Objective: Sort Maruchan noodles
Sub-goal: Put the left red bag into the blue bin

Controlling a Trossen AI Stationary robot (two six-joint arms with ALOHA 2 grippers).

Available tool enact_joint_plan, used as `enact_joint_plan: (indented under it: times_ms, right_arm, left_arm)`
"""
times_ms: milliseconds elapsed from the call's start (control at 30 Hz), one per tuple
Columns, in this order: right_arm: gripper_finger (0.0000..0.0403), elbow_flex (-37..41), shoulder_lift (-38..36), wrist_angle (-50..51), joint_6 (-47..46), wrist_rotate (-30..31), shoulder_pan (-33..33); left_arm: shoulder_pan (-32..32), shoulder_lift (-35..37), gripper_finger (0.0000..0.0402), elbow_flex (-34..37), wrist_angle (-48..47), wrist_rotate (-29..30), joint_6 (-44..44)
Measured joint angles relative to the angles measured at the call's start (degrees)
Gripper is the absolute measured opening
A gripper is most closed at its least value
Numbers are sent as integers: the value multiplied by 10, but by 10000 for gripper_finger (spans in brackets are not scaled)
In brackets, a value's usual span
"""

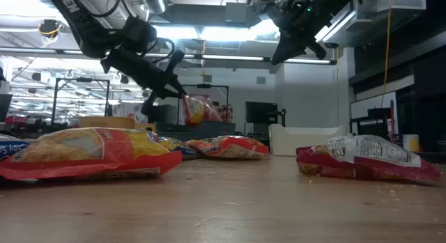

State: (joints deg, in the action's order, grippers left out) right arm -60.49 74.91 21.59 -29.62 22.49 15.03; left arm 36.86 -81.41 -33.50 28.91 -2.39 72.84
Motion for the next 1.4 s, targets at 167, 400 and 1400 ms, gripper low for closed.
enact_joint_plan:
  times_ms: [167, 400, 1400]
  right_arm:
    - [0, 0, 0, 0, 0, 6, 0]
    - [0, 0, 0, -6, 0, 17, 0]
    - [154, 3, 130, -177, 95, -135, 0]
  left_arm:
    - [0, 0, 0, 0, -13, 29, 6]
    - [-5, 0, 2, 0, -18, 42, 3]
    - [-14, 0, 137, 0, -96, 31, -173]
